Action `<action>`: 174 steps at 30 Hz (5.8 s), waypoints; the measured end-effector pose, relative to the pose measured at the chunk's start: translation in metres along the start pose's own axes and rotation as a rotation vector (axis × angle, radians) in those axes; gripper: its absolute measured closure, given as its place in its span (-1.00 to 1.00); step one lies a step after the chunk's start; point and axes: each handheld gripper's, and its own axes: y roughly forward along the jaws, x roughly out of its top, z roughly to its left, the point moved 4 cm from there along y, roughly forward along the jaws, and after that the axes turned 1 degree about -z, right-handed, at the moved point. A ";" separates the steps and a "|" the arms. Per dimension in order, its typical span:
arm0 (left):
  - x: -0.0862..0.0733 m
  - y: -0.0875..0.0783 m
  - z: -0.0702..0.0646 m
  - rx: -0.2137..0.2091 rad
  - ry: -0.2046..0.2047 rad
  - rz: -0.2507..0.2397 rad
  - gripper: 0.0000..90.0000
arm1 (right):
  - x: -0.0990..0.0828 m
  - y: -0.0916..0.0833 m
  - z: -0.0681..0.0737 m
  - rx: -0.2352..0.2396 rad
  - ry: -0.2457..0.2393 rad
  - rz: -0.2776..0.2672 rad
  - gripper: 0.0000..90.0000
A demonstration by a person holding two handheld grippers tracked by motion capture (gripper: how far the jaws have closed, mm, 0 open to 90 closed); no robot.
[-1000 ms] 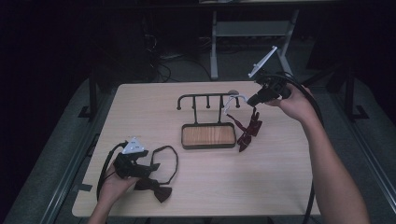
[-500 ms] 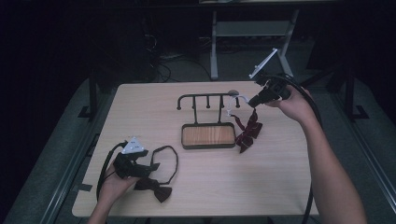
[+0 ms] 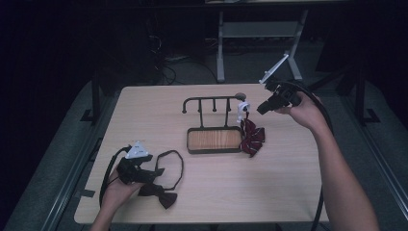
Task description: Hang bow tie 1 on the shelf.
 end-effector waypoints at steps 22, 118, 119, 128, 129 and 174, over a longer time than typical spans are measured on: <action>0.000 0.001 0.000 -0.001 0.002 0.004 -0.37 | -0.032 0.010 0.012 0.043 0.003 -0.017 0.57; 0.021 0.011 0.015 0.019 0.016 0.111 0.01 | -0.143 0.073 0.084 0.105 0.032 -0.053 -0.02; 0.022 0.012 0.017 0.024 0.012 0.108 0.01 | -0.143 0.073 0.084 0.106 0.031 -0.057 -0.02; 0.036 0.028 0.031 0.030 0.016 0.194 0.18 | -0.144 0.073 0.086 0.111 0.032 -0.061 -0.02; 0.036 0.031 0.031 0.027 0.008 0.198 0.21 | -0.145 0.073 0.086 0.109 0.032 -0.062 -0.02; 0.045 0.028 0.032 -0.073 0.057 0.266 1.00 | -0.152 0.065 0.078 0.103 0.070 -0.115 -0.01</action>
